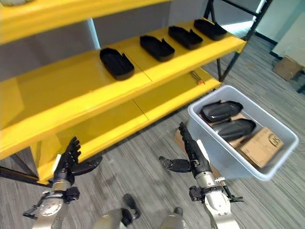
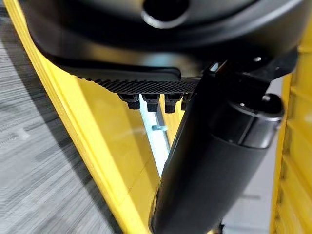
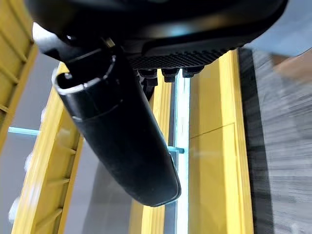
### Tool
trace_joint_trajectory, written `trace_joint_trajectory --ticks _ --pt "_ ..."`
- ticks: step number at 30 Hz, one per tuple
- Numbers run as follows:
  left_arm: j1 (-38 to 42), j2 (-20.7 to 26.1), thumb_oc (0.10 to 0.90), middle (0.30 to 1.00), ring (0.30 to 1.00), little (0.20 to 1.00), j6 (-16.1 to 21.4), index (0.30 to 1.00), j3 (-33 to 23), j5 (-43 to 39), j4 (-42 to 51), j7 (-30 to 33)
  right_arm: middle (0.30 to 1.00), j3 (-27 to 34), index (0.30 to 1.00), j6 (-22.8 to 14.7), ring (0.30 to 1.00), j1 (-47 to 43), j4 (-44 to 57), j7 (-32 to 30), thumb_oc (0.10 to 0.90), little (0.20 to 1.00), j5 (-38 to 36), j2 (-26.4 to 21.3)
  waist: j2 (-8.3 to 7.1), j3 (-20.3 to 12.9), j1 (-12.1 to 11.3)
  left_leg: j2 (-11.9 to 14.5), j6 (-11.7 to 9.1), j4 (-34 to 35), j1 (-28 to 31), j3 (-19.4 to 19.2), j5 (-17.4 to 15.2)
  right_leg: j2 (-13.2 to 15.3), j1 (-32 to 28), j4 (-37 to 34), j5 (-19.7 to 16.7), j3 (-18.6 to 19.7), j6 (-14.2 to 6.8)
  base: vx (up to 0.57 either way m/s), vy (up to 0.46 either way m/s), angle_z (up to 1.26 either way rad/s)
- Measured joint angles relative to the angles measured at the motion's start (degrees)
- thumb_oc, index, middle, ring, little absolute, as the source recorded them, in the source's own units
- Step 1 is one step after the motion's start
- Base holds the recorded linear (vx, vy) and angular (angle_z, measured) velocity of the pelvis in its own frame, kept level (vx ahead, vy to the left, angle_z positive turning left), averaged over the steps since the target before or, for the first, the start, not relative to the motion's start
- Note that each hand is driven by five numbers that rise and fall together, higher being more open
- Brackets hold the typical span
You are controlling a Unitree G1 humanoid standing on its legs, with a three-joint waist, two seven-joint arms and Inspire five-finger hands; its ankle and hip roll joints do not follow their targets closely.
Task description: Move parts from the plastic box to the shelf.
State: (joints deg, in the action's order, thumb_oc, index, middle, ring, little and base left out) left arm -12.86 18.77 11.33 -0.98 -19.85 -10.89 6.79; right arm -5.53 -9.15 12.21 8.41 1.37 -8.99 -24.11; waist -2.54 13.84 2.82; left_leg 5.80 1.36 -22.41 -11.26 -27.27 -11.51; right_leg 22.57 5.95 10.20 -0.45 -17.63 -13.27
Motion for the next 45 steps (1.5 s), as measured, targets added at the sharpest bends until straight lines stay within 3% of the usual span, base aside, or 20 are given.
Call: trace_joint_trajectory --ticks 2,5,8,9,10,11,12,15,19,25,31,33,34,36,38,39,40,41,42,45 --pt "-1.68 -0.21 0.9 1.0 1.0 1.0 -0.03 1.0 0.8 -0.02 1.04 -0.81 1.0 0.54 1.0 -0.09 1.0 2.18 0.56 -0.12 0.9 1.0 -0.07 -0.12 -0.39 -0.9 2.46 -1.1 -2.31 5.37 0.46 -0.99 1.98 -0.27 -0.99 -4.42 -0.88 0.15 1.23 0.06 -0.158 -0.51" --pt "-1.83 0.23 0.9 1.0 1.0 1.0 -0.03 1.0 1.15 -0.01 1.79 -2.58 1.0 1.86 1.0 -0.09 1.0 5.37 0.68 0.21 0.9 1.0 -0.16 0.4 -1.86 -1.94 3.1 -1.5 -4.08 9.62 0.4 -3.4 3.99 -2.02 -5.42 -9.46 -1.91 0.56 1.94 0.04 -0.107 -0.18" --pt "-2.4 0.11 0.9 1.0 1.0 1.0 -0.07 1.0 1.59 0.0 1.9 -2.87 1.0 1.97 1.0 -0.08 1.0 6.12 0.55 0.68 0.9 1.0 -0.17 0.0 -0.62 -2.38 3.96 -0.89 -4.93 12.96 0.53 -3.94 6.34 -3.84 -4.56 -11.05 -4.83 1.22 1.88 0.03 -0.129 -0.19" --pt "-2.36 0.32 0.9 1.0 1.0 1.0 -0.03 1.0 1.46 -0.02 2.04 -3.37 1.0 2.03 1.0 -0.09 1.0 6.39 0.67 0.84 0.9 1.0 -0.17 0.43 -1.39 -3.03 5.1 -1.21 -4.85 12.26 0.3 -4.79 6.34 -2.6 -2.88 -11.43 -4.71 1.11 2.43 0.04 -0.145 -0.05" --pt "-1.87 0.42 0.9 1.0 1.0 1.0 0.02 1.0 1.3 -0.01 2.01 -3.62 1.0 2.59 1.0 -0.12 1.0 6.51 0.94 1.12 0.9 1.0 -0.17 0.66 -1.72 -2.9 5.22 0.53 -1.35 3.26 -1.87 -3.91 4.87 -2.01 -1.68 -10.66 -5.31 0.44 2.99 0.02 -0.069 -0.27" --pt "-2.23 -0.02 0.9 1.0 1.0 1.0 -0.08 1.0 1.39 -0.02 1.83 -3.66 1.0 2.83 1.0 -0.14 1.0 6.6 1.09 1.14 0.9 1.0 -0.19 0.33 -0.55 -3.28 4.94 3.35 -0.82 -4.65 -2.34 -2.97 1.9 -3.09 -1.67 -10.53 -5.72 0.85 2.28 0.02 -0.103 -0.55" --pt "-3.49 -1.18 0.9 1.0 1.0 1.0 -0.08 1.0 1.52 0.0 2.22 -3.94 1.0 3.21 1.0 -0.15 1.0 7.08 2.33 1.12 0.9 1.0 -0.2 -1.7 2.66 -4.17 5.04 5.94 -3.1 -0.64 0.52 -1.33 -1.01 -5.69 -1.39 -10.35 -5.25 1.7 1.46 0.01 -0.075 -0.44" --pt "-4.07 -1.49 0.9 1.0 1.0 1.0 0.07 1.0 1.58 -0.02 2.77 -4.95 1.0 3.96 1.0 -0.58 1.0 9.42 2.58 1.11 0.9 1.0 -0.19 -1.95 1.86 -5.39 6.98 3.93 -4.15 7.85 4.25 -2.37 4.84 -5.59 -1.51 -10.99 -6.71 3.12 3.1 0.02 -0.115 0.02" --pt "-4.73 -1.67 0.9 1.0 1.0 1.0 0.0 1.0 2.77 -0.02 2.73 -4.9 1.0 4.0 1.0 -0.57 1.0 9.15 2.38 1.11 0.9 1.0 -0.19 -1.51 2.98 -5.69 6.63 4.15 -4.44 16.11 6.87 -2.42 11.81 -8.44 -1.4 -11.93 -8.24 3.02 5.04 0.02 -0.141 0.02" --pt "-3.81 -1.65 0.9 1.0 1.0 1.0 -0.02 1.0 4.67 -0.02 2.76 -4.83 1.0 4.09 1.0 -0.71 1.0 7.98 1.08 0.57 0.9 1.0 -0.24 -1.11 4.67 -5.96 8.6 8.5 -6.8 20.66 11.9 -4.94 15.56 -14.13 -2.38 -11.42 -5.96 4.59 7.24 0.03 -0.254 -0.25" --pt "-0.39 -1.42 0.9 1.0 1.0 1.0 -0.02 1.0 6.82 -0.01 1.8 -4.58 1.0 3.68 1.0 -1.43 1.0 7.27 -0.9 0.07 0.9 1.0 -0.77 -1.21 5.17 -5.54 8.34 14.63 -8.52 15.66 12.34 -5.36 16.98 -18.66 4.56 3.43 2.99 7.44 12.07 0.08 -0.3 -0.4" --pt "-0.53 -0.32 0.9 1.0 1.0 1.0 -0.15 1.0 6.91 -0.02 1.82 -4.37 1.0 3.06 1.0 -1.58 1.0 7.38 -0.86 0.05 0.9 1.0 -1.32 -0.95 3.13 -4.83 6.09 20.25 -9.99 7.51 10.81 -0.27 19.62 -21.16 7.38 10.27 7.0 9.01 15.29 0.12 -0.34 -0.73" --pt "-0.66 -0.13 0.9 1.0 1.0 1.0 -0.13 1.0 6.89 -0.01 1.95 -4.44 1.0 3.02 1.0 -1.8 1.0 7.26 -0.93 -0.06 0.9 1.0 -1.66 -1.24 3.9 -4.89 6.01 20.86 -9.99 5.48 9.37 1.24 22.91 -22.61 7.0 10.1 7.74 9.09 16.42 0.0 -0.163 -0.38" --pt "0.2 0.63 0.9 1.0 1.0 1.0 -0.14 1.0 7.48 -0.03 2.13 -4.47 1.0 3.3 1.0 -1.85 1.0 7.62 -0.81 -0.19 0.9 1.0 -1.88 -1.79 2.11 -3.04 4.86 19.17 -9.72 -0.29 4.71 10.63 20.94 -22.69 6.52 9.26 6.74 10.06 16.21 -0.12 -0.015 -0.17" --pt "1.29 -0.45 0.9 1.0 1.0 1.0 -0.13 1.0 7.78 -0.04 2.22 -4.48 1.0 3.96 1.0 -1.9 1.0 7.45 -0.8 -0.92 0.9 1.0 -2.02 -2.41 -0.17 -1.59 4.92 10.69 -9.07 -2.15 -1.22 17.19 14.57 -22.09 6.47 5.19 2.19 12.94 18.46 0.04 0.044 -0.12" --pt "1.76 -1.47 0.9 1.0 1.0 1.0 0.06 1.0 7.6 -0.1 2.59 -4.07 1.0 3.96 1.0 -1.88 1.0 5.71 -1.36 -1.24 0.9 1.0 -2.02 -2.87 -0.09 -0.4 3.85 5.63 -7.0 1.37 -3.04 17.96 12.55 -22.21 5.56 -0.07 0.01 15.86 14.38 0.11 0.105 -0.6" --pt "1.63 -2.1 0.9 1.0 1.0 1.0 0.08 1.0 7.58 -0.07 2.36 -3.72 1.0 3.89 1.0 -2.03 1.0 4.15 -2.17 -1.09 0.9 1.0 -2.0 -2.97 0.96 0.42 2.28 4.7 -6.88 5.09 -4.08 17.47 12.54 -23.0 4.75 -2.02 0.98 15.66 12.53 0.13 0.124 -1.32" --pt "1.27 -2.97 0.9 1.0 1.0 1.0 0.63 1.0 7.2 -0.1 2.35 -3.5 1.0 4.01 1.0 -2.21 1.0 2.04 -2.41 -1.16 0.9 1.0 -1.96 -3.8 2.88 2.62 0.37 7.23 -9.74 14.66 -4.71 17.84 14.78 -22.65 5.67 7.11 5.47 14.78 16.08 0.13 0.11 -1.07" --pt "2.77 -3.33 0.9 1.0 1.0 1.0 0.4 1.0 7.3 -0.12 0.54 -3.21 1.0 4.07 1.0 -2.26 1.0 1.39 -2.93 -1.35 0.9 1.0 -1.95 -3.95 4.97 4.71 0.38 9.27 -10.45 19.66 -4.9 18.14 16.48 -25.59 4.64 6.4 6.42 15.41 18.58 0.16 0.096 -0.83" --pt "3.62 -3.4 0.9 1.0 1.0 1.0 -0.12 1.0 7.27 -0.11 -0.82 -2.39 1.0 3.44 1.0 -2.26 1.0 0.89 -2.79 -1.64 0.9 1.0 -1.46 -3.87 3.24 7.89 -0.45 7.26 -10.22 23.31 -7.68 21.11 17.58 -26.18 4.69 6.52 5.9 17.61 18.68 0.21 0.089 -0.42"
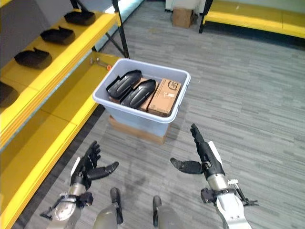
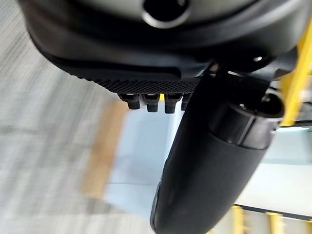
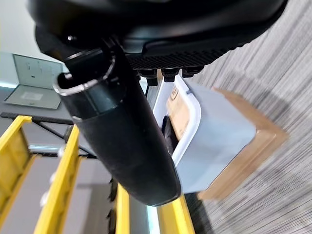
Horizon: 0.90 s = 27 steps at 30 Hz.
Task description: Move parts from the plastic box to the shelf.
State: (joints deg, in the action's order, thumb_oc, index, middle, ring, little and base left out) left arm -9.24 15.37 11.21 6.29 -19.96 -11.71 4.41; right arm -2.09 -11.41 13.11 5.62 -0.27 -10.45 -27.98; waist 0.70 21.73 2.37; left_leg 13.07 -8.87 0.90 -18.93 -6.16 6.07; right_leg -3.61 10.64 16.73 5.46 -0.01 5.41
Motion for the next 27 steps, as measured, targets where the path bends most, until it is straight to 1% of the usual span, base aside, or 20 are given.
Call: trace_joint_trajectory --ticks 1,2,4,5,6,9,10,11,12,13,15,17,18,21,22,23,24,25,26,27 --pt "-0.25 -0.03 0.9 1.0 1.0 1.0 -0.01 1.0 -0.04 0.0 -0.76 0.29 1.0 -0.48 1.0 0.12 1.0 -0.32 -0.29 0.03 0.9 1.0 0.97 0.01 -0.29 1.04 -1.19 -0.27 0.2 0.56 0.31 4.42 -0.12 -1.84 -0.69 -0.01 -0.66 2.8 -0.98 0.22 0.134 -1.01" --pt "-0.52 0.08 0.9 1.0 1.0 1.0 -0.01 1.0 -0.23 0.0 -1.61 0.46 1.0 -1.18 1.0 0.1 1.0 -0.76 -0.55 -0.01 0.9 1.0 1.25 0.05 -0.17 1.19 -1.74 -0.34 0.36 0.5 1.08 7.75 -0.16 -2.71 -1.77 -0.38 -0.8 3.62 -0.47 0.17 0.147 -1.18" --pt "0.09 -0.27 0.9 1.0 1.0 1.0 0.13 1.0 -0.57 -0.04 -1.51 1.34 1.0 -1.13 1.0 -0.68 1.0 -0.96 -0.36 0.0 0.9 1.0 1.25 0.21 0.63 1.52 0.06 -0.27 1.28 -3.89 3.27 9.48 -0.26 -6.07 -3.78 -1.48 -0.64 7.11 -0.81 0.31 0.273 -1.02" --pt "1.06 -0.34 0.9 1.0 1.0 1.0 0.13 1.0 -0.57 -0.05 -1.77 1.53 1.0 -0.93 1.0 -0.93 1.0 -0.98 -0.41 -0.02 0.9 1.0 1.25 0.21 0.8 1.48 -0.02 -0.13 1.48 -4.04 4.4 8.58 -0.17 -6.37 -3.8 -1.48 -0.15 7.72 -0.19 0.25 0.233 -0.74" --pt "2.24 -0.26 0.9 1.0 1.0 1.0 0.1 1.0 -0.41 -0.04 -1.93 1.54 1.0 -0.4 1.0 -0.93 1.0 -0.59 -0.44 -0.22 0.9 1.0 1.24 0.36 0.88 1.54 0.8 -0.28 1.53 -5.23 4.56 6.56 -0.14 -6.25 -3.74 -1.29 -0.87 7.57 0.51 0.14 0.156 -0.36" --pt "7.22 -0.21 0.9 1.0 1.0 1.0 0.36 1.0 0.42 -0.06 -1.25 1.56 1.0 0.51 1.0 -0.66 1.0 0.22 -0.84 -0.91 0.9 1.0 1.22 0.72 0.8 1.52 1.74 -0.49 1.52 -5.81 4.99 4.3 -0.08 -5.44 -4.47 -2.9 -0.17 9.08 -0.87 0.18 0.219 -0.02" --pt "8.45 -0.21 0.9 1.0 1.0 1.0 0.37 1.0 0.6 -0.06 -1.26 1.57 1.0 0.48 1.0 -0.66 1.0 -0.07 -0.84 -0.98 0.9 1.0 1.23 0.74 0.78 1.53 1.85 -0.82 1.53 -5.62 5.02 3.51 -0.07 -4.5 -5.13 -3.98 -0.43 9.39 -1.27 0.2 0.277 -0.13" --pt "9.43 -0.25 0.9 1.0 1.0 1.0 0.56 1.0 0.71 -0.09 -1.27 1.76 1.0 0.12 1.0 -0.65 1.0 -1.19 -0.84 -0.98 0.9 1.0 1.23 0.68 0.7 1.51 1.84 -2.21 1.64 -4.84 5.07 3.24 0.04 -2.02 -7.29 -6.66 -0.74 10.67 -2.47 0.14 0.201 -0.29" --pt "9.5 -0.16 0.9 1.0 1.0 1.0 1.05 1.0 0.67 -0.11 -1.12 2.13 1.0 -0.27 1.0 -0.67 1.0 -2.16 -0.84 -0.98 0.9 1.0 1.24 0.47 0.85 1.44 1.91 -2.68 1.94 -3.63 5.03 3.23 0.37 -1.1 -7.44 -6.48 -0.69 10.78 -2.53 0.13 0.172 -0.38" --pt "9.45 -0.07 0.9 1.0 1.0 1.0 1.72 1.0 0.63 -0.11 -1.15 2.56 1.0 -0.57 1.0 -0.67 1.0 -2.99 -0.83 -0.98 0.9 1.0 1.24 0.43 1.04 1.31 1.93 -3.19 2.33 -2.92 4.9 2.51 0.8 0.07 -8.27 -6.99 0.28 11.45 -4.01 0.09 0.105 -0.29" --pt "9.23 -0.22 0.9 1.0 1.0 1.0 1.84 1.0 0.62 -0.12 -1.01 2.67 1.0 -0.67 1.0 -0.71 1.0 -3.54 -0.76 -0.98 0.9 1.0 1.24 -0.07 2.15 0.54 2.04 -3.02 3.69 -2.05 5.04 1.74 1.77 0.89 -8.46 -6.9 1.28 11.66 -5.29 0.13 0.171 -0.23" --pt "7.86 -0.52 0.9 1.0 1.0 1.0 1.82 1.0 0.63 -0.13 -0.94 2.95 1.0 -1.03 1.0 -0.66 1.0 -3.98 -0.76 -0.97 0.9 1.0 1.25 -1.12 3.51 -0.68 2.02 -3.03 6.08 -2.15 6.0 1.44 3.58 1.69 -9.29 -7.34 3.62 12.05 -7.6 0.14 0.213 -0.2" --pt "8.29 -0.24 0.9 1.0 1.0 1.0 1.6 1.0 0.63 -0.17 -1.21 3.75 1.0 -1.71 1.0 -0.37 1.0 -4.11 -0.93 -1.19 0.9 1.0 1.3 -0.49 0.69 -1.48 1.9 -6.88 7.35 -3.27 5.83 -0.45 2.47 6.0 -9.03 -6.61 5.04 11.62 -9.09 0.17 0.244 -0.01" --pt "8.7 1.67 0.9 1.0 1.0 1.0 1.6 1.0 0.67 -0.21 -1.2 4.19 1.0 -3.64 1.0 -0.35 1.0 -4.87 -0.92 -1.14 0.9 1.0 1.31 0.9 -2.62 -3.4 0.47 -11.54 10.25 -6.11 4.81 -2.02 -0.5 11.57 -9.61 -7.33 5.75 10.0 -10.7 0.13 0.179 0.12" --pt "9.81 3.6 0.9 1.0 1.0 1.0 1.61 1.0 0.75 -0.18 -1.19 4.43 1.0 -4.17 1.0 -0.35 1.0 -6.33 -0.68 -0.92 0.9 1.0 1.48 2.14 -3.28 -3.77 -0.28 -13.57 11.58 -7.88 4.31 -2.07 -2.7 13.22 -10.89 -8.37 4.39 8.69 -12.49 0.15 0.393 0.23" --pt "10.87 4.61 0.9 1.0 1.0 1.0 1.56 1.0 0.88 -0.12 -1.84 5.28 1.0 -4.46 1.0 -0.11 1.0 -7.45 -0.71 -1.01 0.9 1.0 1.48 2.68 -2.62 -4.13 -0.57 -14.25 12.26 -8.28 4.32 -1.67 -3.43 13.37 -7.5 -0.95 4.65 7.34 -12.98 0.08 0.322 0.22" --pt "10.96 5.07 0.9 1.0 1.0 1.0 1.61 1.0 0.9 -0.07 -1.73 5.3 1.0 -4.68 1.0 -0.11 1.0 -7.84 -0.71 -1.01 0.9 1.0 1.49 2.79 -2.47 -4.21 -0.62 -14.35 12.83 -7.89 4.77 -1.74 -3.53 13.39 -4.71 4.64 4.38 7.18 -13.35 0.07 0.38 -0.13" --pt "9.9 6.5 0.9 1.0 1.0 1.0 1.61 1.0 0.85 -0.04 -1.35 5.31 1.0 -6.14 1.0 -0.1 1.0 -8.59 -0.46 -1.07 0.9 1.0 1.8 2.68 -2.77 -4.48 -0.88 -14.53 13.69 -7.34 5.59 -3.19 -3.76 14.98 1.69 15.1 4.6 3.97 -14.3 0.07 0.214 -0.26" --pt "9.67 6.89 0.9 1.0 1.0 1.0 1.49 1.0 0.83 -0.06 -1.37 5.32 1.0 -6.3 1.0 -0.17 1.0 -8.64 -0.4 -1.05 0.9 1.0 2.53 3.27 -2.73 -4.47 -0.74 -14.66 15.18 -7.61 5.65 -3.35 -4.71 15.12 3.28 16.23 4.12 3.24 -14.4 0.13 0.256 -0.39" --pt "9.34 6.75 0.9 1.0 1.0 1.0 1.3 1.0 0.63 -0.07 -1.42 5.39 1.0 -6.72 1.0 -0.1 1.0 -9.21 -0.5 -0.96 0.9 1.0 2.59 3.31 -2.7 -4.46 -0.81 -14.8 15.58 -6.13 6.4 -4.16 -4.09 17.11 5.19 17.29 4.87 -0.85 -13.9 0.09 0.072 -0.34"
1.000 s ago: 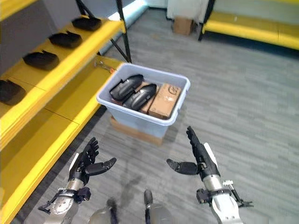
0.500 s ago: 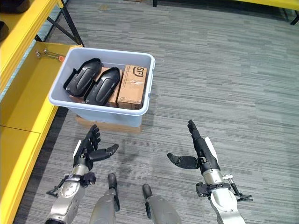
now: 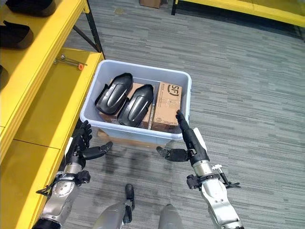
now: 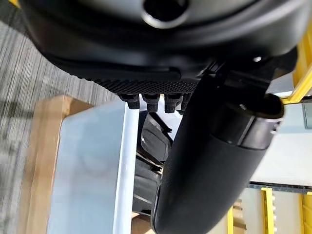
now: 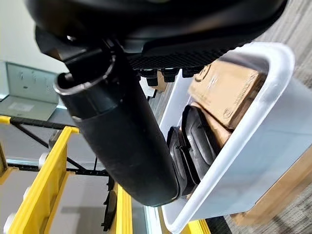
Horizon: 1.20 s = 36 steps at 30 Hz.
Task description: Move parts from the plastic box to the shelf.
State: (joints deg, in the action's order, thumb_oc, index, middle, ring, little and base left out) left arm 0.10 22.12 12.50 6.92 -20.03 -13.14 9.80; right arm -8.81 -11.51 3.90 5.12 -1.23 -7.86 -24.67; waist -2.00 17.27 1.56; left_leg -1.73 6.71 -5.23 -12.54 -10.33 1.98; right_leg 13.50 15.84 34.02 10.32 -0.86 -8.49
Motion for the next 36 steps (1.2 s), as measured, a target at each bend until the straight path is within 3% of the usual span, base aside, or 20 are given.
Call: trace_joint_trajectory --ticks 1,2,4,7,9,10,13,17,20,22,23,24,25,27,29,30,31,33,34,36 --pt "-0.73 -0.19 0.9 1.0 1.0 1.0 -0.12 1.0 0.14 0.03 0.17 -0.1 1.0 -0.23 1.0 0.22 1.0 0.2 -0.06 0.13 0.9 1.0 0.19 -0.13 0.32 -0.03 -0.05 -0.19 0.03 1.53 1.13 -0.61 0.69 0.42 1.12 -1.48 0.08 -4.25 0.21 0.12 0.092 -0.37" --pt "-1.17 -0.25 0.9 1.0 1.0 1.0 -0.13 1.0 0.13 0.02 0.17 -0.08 1.0 -0.42 1.0 0.36 1.0 0.56 -0.06 0.12 0.9 1.0 0.49 -0.16 0.42 0.02 0.31 -0.12 0.16 1.89 1.74 -0.76 0.65 -0.7 1.4 -3.28 0.03 -4.21 0.29 0.11 0.06 -0.37" --pt "-1.93 -0.65 0.9 1.0 1.0 1.0 -0.1 1.0 -0.26 0.01 -0.04 -0.15 1.0 -0.97 1.0 0.52 1.0 1.08 -0.54 0.26 0.9 1.0 0.56 -0.31 0.42 0.05 1.45 0.56 0.19 4.32 3.62 -1.35 1.0 -7.61 3.09 -10.41 0.47 -0.83 0.57 0.14 0.011 -0.22" --pt "-3.45 -1.46 0.9 1.0 1.0 1.0 -0.09 1.0 -0.34 0.1 0.65 -0.49 1.0 -0.84 1.0 0.52 1.0 2.74 -0.48 0.09 0.9 1.0 0.55 -0.84 -0.55 -0.33 1.69 -0.69 -1.59 8.34 7.07 -2.98 1.44 -9.27 2.4 -21.65 -7.14 -7.09 4.38 0.14 -0.054 -0.17" --pt "-5.11 -3.08 0.9 1.0 1.0 1.0 -0.11 1.0 -0.37 0.12 1.97 -0.61 1.0 -0.58 1.0 0.65 1.0 4.16 -0.46 0.19 0.9 1.0 0.55 -0.86 0.24 -0.77 1.62 -0.57 -3.27 9.56 8.29 -2.61 1.62 -9.0 -1.42 -28.32 -14.31 -10.07 4.63 0.08 -0.062 0.02" --pt "-5.99 -3.74 0.9 1.0 1.0 1.0 -0.1 1.0 -0.22 0.16 2.65 -0.87 1.0 -0.51 1.0 0.66 1.0 5.42 -0.49 0.27 0.9 1.0 0.56 -0.97 0.65 -1.11 1.67 -0.31 -4.3 9.75 8.89 -1.86 1.6 -9.82 -3.76 -32.09 -17.33 -10.55 6.32 0.05 -0.063 0.12" --pt "-6.13 -4.42 0.9 1.0 1.0 1.0 -0.11 1.0 -0.39 0.13 2.7 -1.6 1.0 -0.38 1.0 0.71 1.0 5.64 -0.45 0.69 0.9 1.0 0.61 -2.23 1.82 -2.09 1.27 0.69 -5.14 9.71 8.95 -1.79 1.87 -11.4 -6.28 -37.31 -19.68 -11.01 9.28 0.07 -0.076 0.05" --pt "-6.98 -5.57 0.9 1.0 1.0 1.0 -0.11 1.0 -0.41 0.14 2.63 -1.99 1.0 1.1 1.0 0.75 1.0 5.15 -0.46 0.96 0.9 1.0 0.38 -2.8 3.3 -2.95 1.55 1.67 -6.44 6.65 9.26 -1.74 1.29 -12.3 -8.95 -38.88 -19.12 -10.86 9.73 0.0 -0.126 0.03" --pt "-5.22 -5.55 0.9 1.0 1.0 1.0 -0.11 1.0 -0.31 0.07 2.23 -2.99 1.0 1.2 1.0 0.74 1.0 4.96 -0.52 1.49 0.9 1.0 -0.35 -3.24 2.42 -2.53 1.46 1.82 -10.15 -11.93 1.36 -0.08 0.36 -10.18 -9.3 -36.15 -16.6 -10.84 11.24 -0.05 -0.085 0.13" --pt "-5.96 -5.55 0.9 1.0 1.0 1.0 -0.05 1.0 -0.33 0.01 2.38 -2.87 1.0 0.33 1.0 0.72 1.0 4.92 -0.58 1.55 0.9 1.0 -0.34 -3.29 2.02 -2.26 1.01 2.51 -12.26 -19.7 -2.38 3.35 -0.4 -10.16 -9.55 -34.73 -15.67 -9.78 12.21 0.02 0.034 -0.24" --pt "-6.15 -5.39 0.9 1.0 1.0 1.0 -0.05 1.0 -0.33 0.0 2.11 -2.86 1.0 0.09 1.0 0.69 1.0 4.84 -0.57 1.64 0.9 1.0 -0.32 -3.12 1.64 -1.95 1.0 4.01 -12.27 -18.27 -2.36 5.54 -1.24 -10.42 -9.51 -34.36 -14.8 -8.85 12.13 0.05 0.069 -0.39" --pt "-5.98 -5.08 0.9 1.0 1.0 1.0 -0.09 1.0 -0.61 0.0 1.83 -2.88 1.0 0.12 1.0 0.62 1.0 4.73 -0.55 1.69 0.9 1.0 -0.33 -2.66 2.14 -2.21 1.17 7.61 -12.8 -14.19 -1.52 6.64 -0.96 -11.34 -9.06 -33.54 -14.24 -8.63 13.12 0.05 0.091 -0.44" --pt "-6.09 -5.31 0.9 1.0 1.0 1.0 -0.07 1.0 -0.85 -0.01 1.86 -2.83 1.0 0.19 1.0 0.6 1.0 4.67 -0.55 1.67 0.9 1.0 -0.33 -2.77 1.42 -1.75 1.2 11.08 -12.78 -10.27 -0.65 5.79 -0.97 -11.9 -8.36 -32.55 -13.83 -8.12 13.72 0.06 0.134 -0.53" --pt "-4.85 -5.46 0.9 1.0 1.0 1.0 -0.08 1.0 -0.47 0.04 1.8 -2.73 1.0 1.41 1.0 0.6 1.0 4.94 -0.58 0.59 0.9 1.0 -0.35 -2.78 2.08 -1.02 1.67 22.12 -15.25 2.77 1.92 7.41 1.97 -13.83 -5.92 -29.71 -13.25 -5.73 13.72 0.07 0.13 -0.72" --pt "-2.06 -5.9 0.9 1.0 1.0 1.0 -0.14 1.0 -0.19 0.0 -0.07 -2.62 1.0 1.62 1.0 0.71 1.0 5.06 -0.77 -0.24 0.9 1.0 -0.36 -2.85 2.09 1.05 1.78 25.91 -16.54 8.92 4.18 6.27 3.94 -14.12 -5.1 -28.34 -13.38 -4.97 13.2 0.12 0.222 -0.43" --pt "-2.58 -7.71 0.9 1.0 1.0 1.0 -0.17 1.0 -0.19 -0.05 -0.39 -2.18 1.0 1.45 1.0 0.74 1.0 4.92 -0.84 -0.32 0.9 1.0 -0.33 -3.61 4.13 1.29 2.73 25.87 -18.25 9.92 6.37 -0.57 5.46 -14.28 -6.41 -30.6 -14.07 -5.27 12.1 0.13 0.227 -0.12" --pt "-3.35 -8.03 0.9 1.0 1.0 1.0 -0.17 1.0 -0.16 -0.05 -0.16 -2.17 1.0 1.4 1.0 0.74 1.0 4.94 -0.84 -0.33 0.9 1.0 -0.33 -3.88 5.06 1.21 2.86 25.17 -18.09 9.93 7.62 -1.38 5.85 -14.58 -6.99 -31.46 -14.52 -5.0 11.41 0.13 0.235 -0.16" --pt "-5.71 -8.19 0.9 1.0 1.0 1.0 -0.16 1.0 -0.17 -0.04 1.5 -1.85 1.0 1.48 1.0 0.39 1.0 4.9 -0.61 -0.32 0.9 1.0 -0.34 -5.25 8.01 0.96 2.82 22.92 -14.59 8.87 10.05 -1.25 5.47 -16.07 -7.22 -32.32 -15.39 -4.41 9.75 0.1 0.157 -0.2" --pt "-5.72 -7.71 0.9 1.0 1.0 1.0 -0.36 1.0 -0.31 -0.07 1.94 -1.7 1.0 2.0 1.0 0.55 1.0 5.22 -0.97 -0.65 0.9 1.0 -0.35 -5.15 8.87 1.3 2.58 22.07 -16.52 9.62 10.56 -1.07 5.95 -15.73 -6.92 -32.39 -15.77 -4.32 7.79 0.12 0.223 0.12" --pt "-5.55 -7.3 0.9 1.0 1.0 1.0 -0.77 1.0 -0.57 -0.42 2.29 -1.66 1.0 1.36 1.0 0.59 1.0 6.67 -0.93 -0.01 0.9 1.0 -0.29 -5.03 7.48 1.28 1.38 18.06 -15.54 9.54 10.38 -1.11 5.31 -11.53 -6.93 -32.05 -15.79 -4.09 5.98 0.13 0.22 0.28"
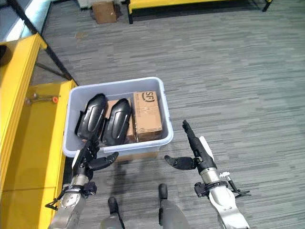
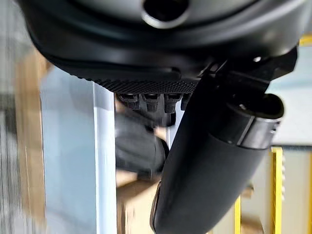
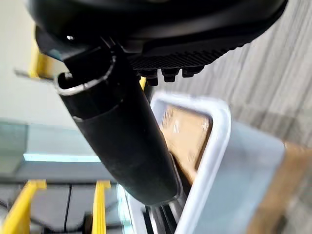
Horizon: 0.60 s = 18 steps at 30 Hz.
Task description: Move parts from the plastic box to the shelf.
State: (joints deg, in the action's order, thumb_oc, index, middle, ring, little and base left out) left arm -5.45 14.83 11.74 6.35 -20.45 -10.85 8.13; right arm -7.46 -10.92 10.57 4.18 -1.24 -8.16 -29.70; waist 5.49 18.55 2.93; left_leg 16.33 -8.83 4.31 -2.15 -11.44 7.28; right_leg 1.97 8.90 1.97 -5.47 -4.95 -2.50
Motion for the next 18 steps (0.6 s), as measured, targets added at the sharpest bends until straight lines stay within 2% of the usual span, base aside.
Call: trace_joint_trajectory --ticks 1,3,9,12,18 --pt "-0.34 0.09 0.9 1.0 1.0 1.0 0.0 1.0 -0.25 -0.34 0.1 0.0 1.0 -0.44 1.0 0.02 1.0 0.13 -0.02 0.16 0.9 1.0 0.08 0.25 -0.23 0.0 -0.32 -1.52 0.91 -0.05 0.19 0.12 -0.62 1.47 -0.36 0.09 0.57 0.03 -1.17 0.1 0.171 0.2" --pt "-0.78 0.18 0.9 1.0 1.0 1.0 -0.05 1.0 -1.01 -1.66 0.1 0.12 1.0 -0.97 1.0 0.01 1.0 -0.27 0.06 0.7 0.9 1.0 0.19 0.31 -0.42 0.01 -0.58 -3.38 1.87 -0.25 0.29 0.27 -1.21 3.35 -0.66 0.29 0.54 0.08 -1.89 0.07 0.15 0.16" --pt "-0.81 2.21 0.9 1.0 1.0 1.0 -0.07 1.0 -2.17 -1.72 0.82 -0.01 1.0 -0.47 1.0 0.05 1.0 -1.79 0.11 0.68 0.9 1.0 1.49 0.28 -2.21 -0.07 -0.82 -7.17 3.39 -0.82 0.25 -0.85 -2.4 6.97 -2.43 -3.84 -1.66 1.04 -4.28 0.06 0.148 -0.02" --pt "-0.23 2.52 0.9 1.0 1.0 1.0 -0.07 1.0 -2.21 -1.71 2.23 -0.05 1.0 -0.14 1.0 0.25 1.0 -1.83 1.67 0.64 0.9 1.0 3.92 -0.23 -3.7 -0.32 -0.98 -8.08 3.64 -0.9 -0.76 -0.76 -2.6 7.85 -2.59 -5.75 -2.67 0.86 -4.73 0.06 0.118 0.06" --pt "0.27 4.62 0.9 1.0 1.0 1.0 -0.18 1.0 -2.05 -1.6 3.04 -0.21 1.0 2.69 1.0 0.17 1.0 -6.66 8.54 0.22 0.9 1.0 10.32 -5.88 -6.81 -0.86 -1.24 -8.09 3.55 -1.9 -4.77 0.58 -2.37 7.89 -0.38 -6.84 -3.64 -0.31 -4.5 -0.01 0.027 0.11"
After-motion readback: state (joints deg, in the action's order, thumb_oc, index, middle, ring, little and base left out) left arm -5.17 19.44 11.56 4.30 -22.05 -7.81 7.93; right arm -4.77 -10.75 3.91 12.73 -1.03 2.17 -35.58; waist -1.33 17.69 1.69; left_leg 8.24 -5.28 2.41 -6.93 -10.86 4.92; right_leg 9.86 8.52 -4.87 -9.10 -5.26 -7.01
